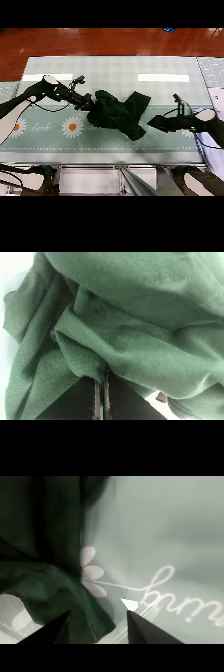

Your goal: Fold the shirts.

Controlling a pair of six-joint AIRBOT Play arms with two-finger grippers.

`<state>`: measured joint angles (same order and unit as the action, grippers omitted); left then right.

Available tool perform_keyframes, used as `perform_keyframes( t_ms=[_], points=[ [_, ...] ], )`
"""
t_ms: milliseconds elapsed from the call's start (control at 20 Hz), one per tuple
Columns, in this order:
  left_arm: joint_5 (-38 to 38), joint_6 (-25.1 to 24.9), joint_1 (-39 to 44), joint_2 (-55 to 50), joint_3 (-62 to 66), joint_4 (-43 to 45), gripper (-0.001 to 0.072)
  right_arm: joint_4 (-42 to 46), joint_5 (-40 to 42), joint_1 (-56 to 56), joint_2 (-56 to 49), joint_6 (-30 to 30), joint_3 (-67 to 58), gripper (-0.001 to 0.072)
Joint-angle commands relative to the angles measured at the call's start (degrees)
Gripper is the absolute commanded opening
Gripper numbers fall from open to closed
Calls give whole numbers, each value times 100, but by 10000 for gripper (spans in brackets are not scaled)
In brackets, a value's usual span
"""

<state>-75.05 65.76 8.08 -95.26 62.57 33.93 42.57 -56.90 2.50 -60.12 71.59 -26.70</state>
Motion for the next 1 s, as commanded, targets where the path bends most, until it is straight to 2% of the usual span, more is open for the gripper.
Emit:
perform_keyframes(
  t_ms=[0, 200, 300, 450, 550, 650, 850, 950],
  points=[
    [-63, -13, 4, -20, 33, 2, 17, -501, 144, -372, -723, -404, -9, 407],
    [-22, -13, 4, -20, 37, 2, 17, -833, 221, -796, -1067, -619, -11, 391],
    [48, -9, 4, -17, 42, 0, 17, -1147, 280, -1045, -1091, -798, -26, 265],
    [79, 9, 4, 13, 149, -9, 17, -1335, 120, -1379, -1088, -1032, -378, 25],
    [-11, 9, -42, 188, 450, -15, 17, -1290, -302, -1351, -1062, -1102, -1016, 19],
    [-129, 153, -260, 570, 1106, -13, 17, -890, -522, -1099, -855, -835, -2074, 19],
    [352, 846, -942, 1526, 3067, -9, 17, 361, -852, -376, -586, 96, -5436, 18],
    [551, 960, -1165, 1912, 4037, -7, 17, 855, -1117, -205, -584, 389, -7217, 18]
  ],
)
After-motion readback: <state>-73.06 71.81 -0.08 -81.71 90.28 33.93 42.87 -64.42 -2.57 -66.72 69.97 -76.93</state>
